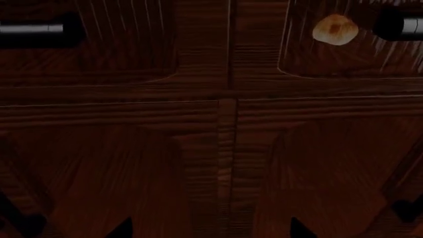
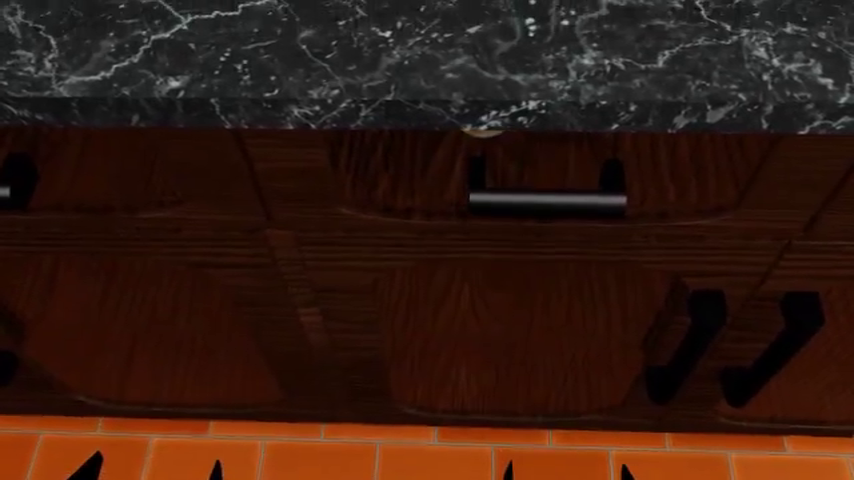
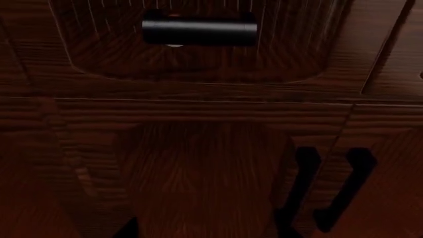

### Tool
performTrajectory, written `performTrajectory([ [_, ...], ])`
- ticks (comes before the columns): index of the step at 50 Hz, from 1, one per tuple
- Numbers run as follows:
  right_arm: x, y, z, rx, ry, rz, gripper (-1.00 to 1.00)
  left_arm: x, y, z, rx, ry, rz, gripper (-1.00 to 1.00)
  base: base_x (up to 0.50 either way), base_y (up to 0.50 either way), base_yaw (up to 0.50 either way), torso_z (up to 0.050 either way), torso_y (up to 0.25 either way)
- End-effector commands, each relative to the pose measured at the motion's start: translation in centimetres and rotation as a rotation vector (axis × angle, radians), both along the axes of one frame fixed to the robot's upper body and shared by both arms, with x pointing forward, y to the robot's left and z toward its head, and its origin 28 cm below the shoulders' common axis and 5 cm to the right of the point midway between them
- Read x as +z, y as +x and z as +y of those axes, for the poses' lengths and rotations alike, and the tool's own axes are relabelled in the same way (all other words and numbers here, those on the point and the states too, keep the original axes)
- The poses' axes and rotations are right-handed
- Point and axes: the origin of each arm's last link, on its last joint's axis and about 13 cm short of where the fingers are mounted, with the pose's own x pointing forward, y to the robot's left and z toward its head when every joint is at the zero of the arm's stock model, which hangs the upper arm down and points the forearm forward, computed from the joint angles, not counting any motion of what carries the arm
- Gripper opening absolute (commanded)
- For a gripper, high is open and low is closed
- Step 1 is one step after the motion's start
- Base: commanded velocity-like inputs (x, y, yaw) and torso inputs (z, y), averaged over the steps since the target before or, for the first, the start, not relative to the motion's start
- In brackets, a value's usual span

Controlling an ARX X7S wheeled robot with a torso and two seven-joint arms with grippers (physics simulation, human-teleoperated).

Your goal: Open the right drawer.

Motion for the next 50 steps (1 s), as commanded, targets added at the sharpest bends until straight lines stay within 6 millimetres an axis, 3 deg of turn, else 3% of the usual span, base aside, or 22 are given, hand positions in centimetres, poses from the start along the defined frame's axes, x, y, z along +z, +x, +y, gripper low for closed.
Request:
performTrajectory([
  [1,-0.1,0.0,0.0,0.003,-0.001,-0.001,1.0,0.0,0.0,0.0,-0.004,-0.004,-0.004,1.0,0.2,0.0,0.0,0.0,0.0],
  [39,0.2,-0.2,0.4,0.027,-0.034,-0.011,1.0,0.0,0.0,0.0,-0.008,-0.013,0.0,1.0,0.17,0.0,0.0,0.0,0.0],
  [50,1.4,0.1,0.3,-0.037,-0.322,-0.044,1.0,0.0,-0.3,0.0,-0.022,-0.02,0.007,1.0,0.0,0.0,0.0,0.0,0.0],
])
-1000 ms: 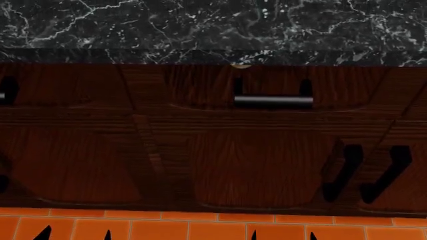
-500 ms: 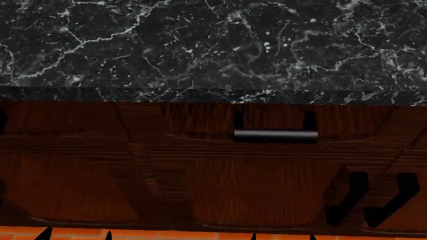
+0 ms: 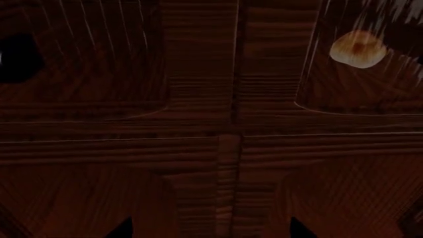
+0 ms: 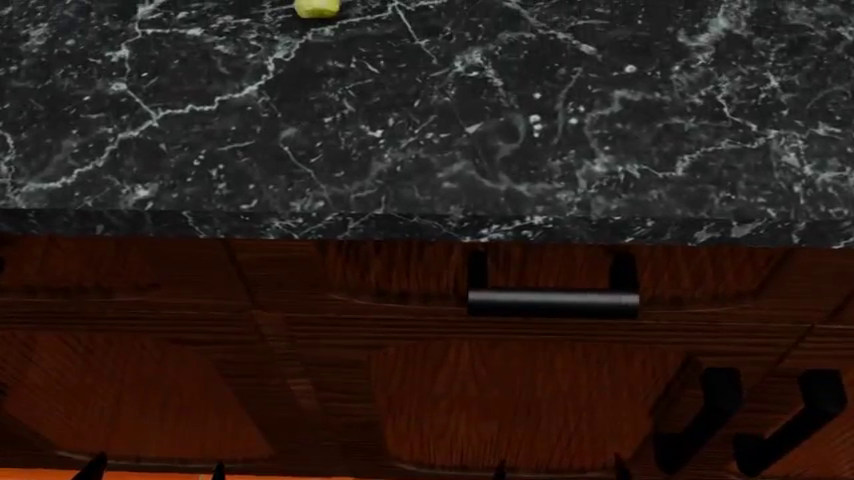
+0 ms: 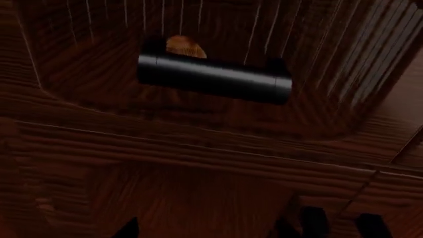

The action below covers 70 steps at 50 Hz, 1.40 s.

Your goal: Open the right drawer.

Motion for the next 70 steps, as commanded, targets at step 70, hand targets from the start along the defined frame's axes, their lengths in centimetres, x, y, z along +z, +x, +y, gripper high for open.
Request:
performTrajectory([
  [70,5.6,5.8,-1.6,-0.096,-1.308,-0.137,1.0,-0.2,-0.4,-0.3,-0.058,-0.022,0.034,1.0,0.0,0.0,0.0,0.0,0.0],
])
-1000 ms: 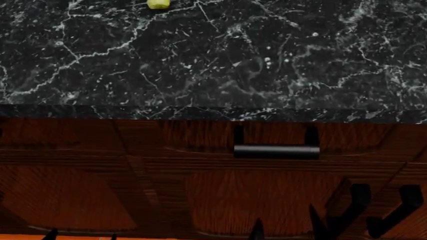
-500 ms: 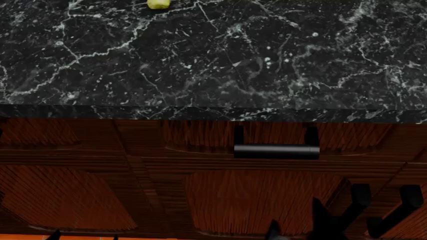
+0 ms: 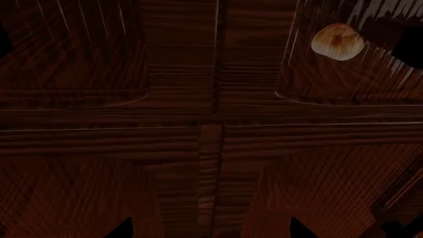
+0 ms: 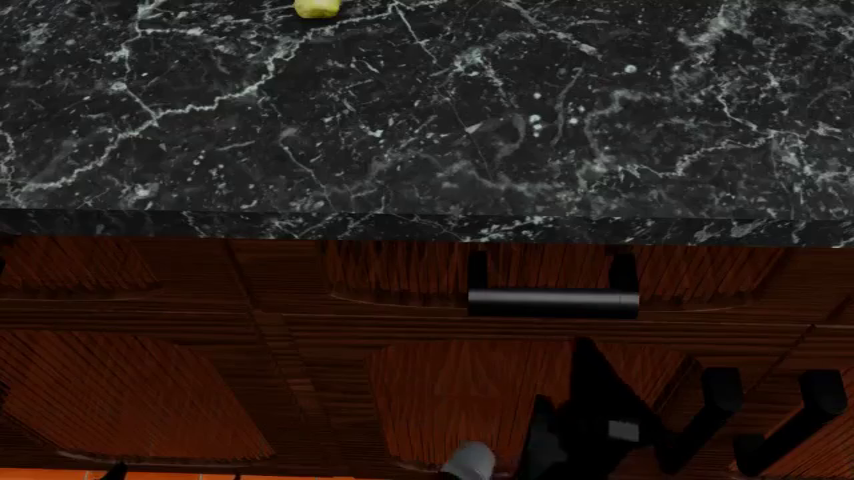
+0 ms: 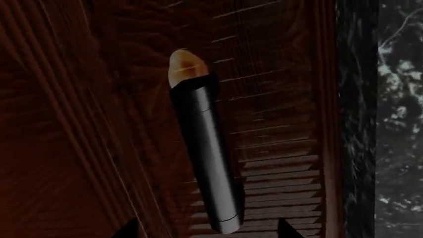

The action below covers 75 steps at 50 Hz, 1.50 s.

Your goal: Open the right drawer.

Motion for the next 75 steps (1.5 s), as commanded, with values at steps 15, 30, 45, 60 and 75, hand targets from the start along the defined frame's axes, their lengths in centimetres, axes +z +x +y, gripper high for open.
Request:
performTrajectory([
  [15,0.4,4.0,-0.2,-0.001,-0.298,-0.018,1.0,-0.1,-0.1,-0.1,-0.012,0.007,0.005,1.0,0.0,0.0,0.0,0.0,0.0],
  [30,0.1,4.4,-0.6,-0.046,-0.395,-0.015,1.0,-0.2,-0.1,-0.2,-0.021,0.011,0.008,1.0,0.0,0.0,0.0,0.0,0.0],
  [45,0.1,5.7,-0.9,-0.057,-0.288,-0.037,1.0,-0.4,-0.1,-0.3,-0.04,0.023,0.019,1.0,0.0,0.0,0.0,0.0,0.0],
  [60,-0.1,6.3,-0.6,-0.066,-0.343,-0.017,1.0,-0.4,-0.1,-0.3,-0.043,0.022,0.02,1.0,0.0,0.0,0.0,0.0,0.0],
  [75,0.0,7.7,-0.8,-0.096,-0.374,-0.042,1.0,-0.3,-0.2,-0.3,-0.048,0.019,0.019,1.0,0.0,0.0,0.0,0.0,0.0],
])
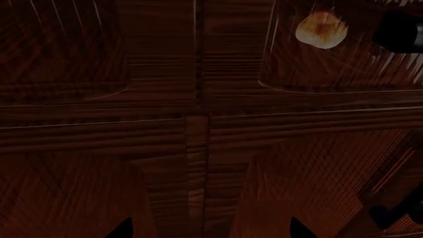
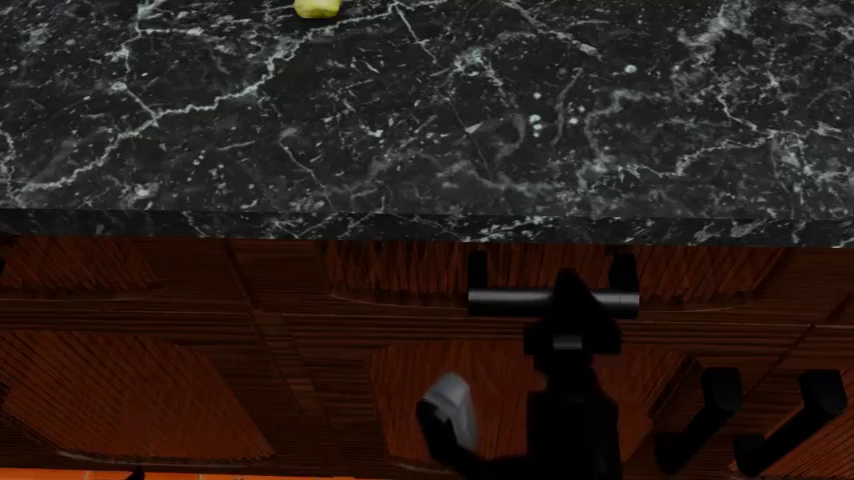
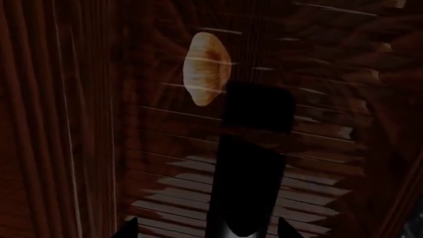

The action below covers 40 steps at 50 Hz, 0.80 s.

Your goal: Open the right drawer.

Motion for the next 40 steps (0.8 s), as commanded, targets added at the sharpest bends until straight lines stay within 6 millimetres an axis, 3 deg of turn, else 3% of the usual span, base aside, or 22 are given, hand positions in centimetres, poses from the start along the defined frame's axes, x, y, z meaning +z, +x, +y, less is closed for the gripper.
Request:
performTrajectory([
  [1,0.1,1.1,-0.2,-0.016,-0.029,-0.012,1.0,0.0,0.0,-0.1,-0.005,0.0,0.0,1.0,0.0,0.0,0.0,0.0,0.0],
  [23,-0.3,3.4,-0.3,-0.019,0.012,-0.038,1.0,0.0,-0.1,0.0,0.002,0.0,0.0,1.0,0.0,0.0,0.0,0.0,0.0],
  [24,-0.3,3.4,-0.3,-0.02,0.018,-0.043,-1.0,0.0,-0.1,0.0,0.002,0.0,0.0,1.0,0.01,0.0,0.0,0.0,0.0],
  [40,0.1,3.0,0.0,0.039,0.024,-0.073,-1.0,0.1,0.0,0.0,0.001,-0.005,-0.004,1.0,0.01,0.0,0.01,0.0,0.0],
])
